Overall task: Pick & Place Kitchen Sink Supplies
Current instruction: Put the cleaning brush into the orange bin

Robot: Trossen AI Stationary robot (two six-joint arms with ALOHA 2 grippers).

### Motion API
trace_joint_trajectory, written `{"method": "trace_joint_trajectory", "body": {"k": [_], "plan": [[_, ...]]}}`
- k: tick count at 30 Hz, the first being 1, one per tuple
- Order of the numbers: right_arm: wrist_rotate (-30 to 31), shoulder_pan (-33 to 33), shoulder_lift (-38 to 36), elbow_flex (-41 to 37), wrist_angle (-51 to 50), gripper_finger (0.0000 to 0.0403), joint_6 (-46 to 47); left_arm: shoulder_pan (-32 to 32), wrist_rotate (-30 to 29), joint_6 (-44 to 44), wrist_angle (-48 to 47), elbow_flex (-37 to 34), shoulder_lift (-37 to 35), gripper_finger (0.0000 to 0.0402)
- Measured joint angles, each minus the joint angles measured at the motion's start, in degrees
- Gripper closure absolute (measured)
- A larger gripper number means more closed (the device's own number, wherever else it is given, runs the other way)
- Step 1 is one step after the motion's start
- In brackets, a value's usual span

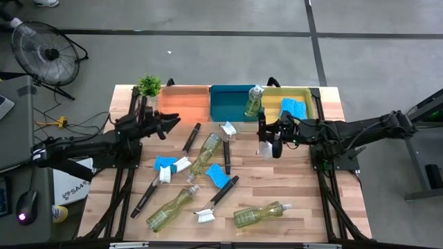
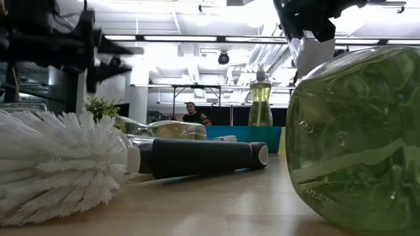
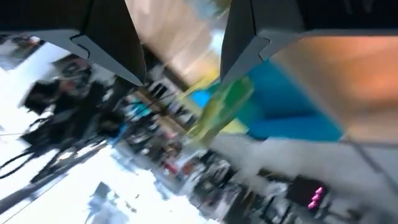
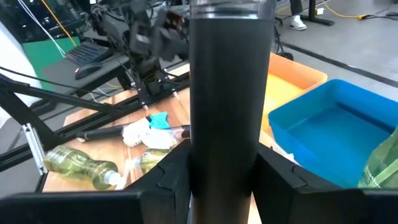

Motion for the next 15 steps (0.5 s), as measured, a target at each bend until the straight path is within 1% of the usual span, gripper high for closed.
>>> {"method": "trace_joint_trajectory", "body": {"k": [3,9,12,15], "plan": [[-1.3,-1.7,1.1,0.0,2.1,0.0282,-1.7,0.0,3.8,1.9,-0.3,5.4,3.8,0.0197],[-7.1,-6.1,6.0,0.0,14.8,0.0282,-5.5,0.0,13.4,5.5,-0.3,18.4,14.9,0.0197],[-11.0,-8.2,8.7,0.1,19.9,0.0282,-6.6,0.0,18.0,8.8,-0.4,25.1,20.6,0.0197],[-15.1,-9.8,11.6,2.6,20.4,0.0282,-7.1,0.0,22.0,11.7,-0.3,31.3,25.5,0.0197]]}}
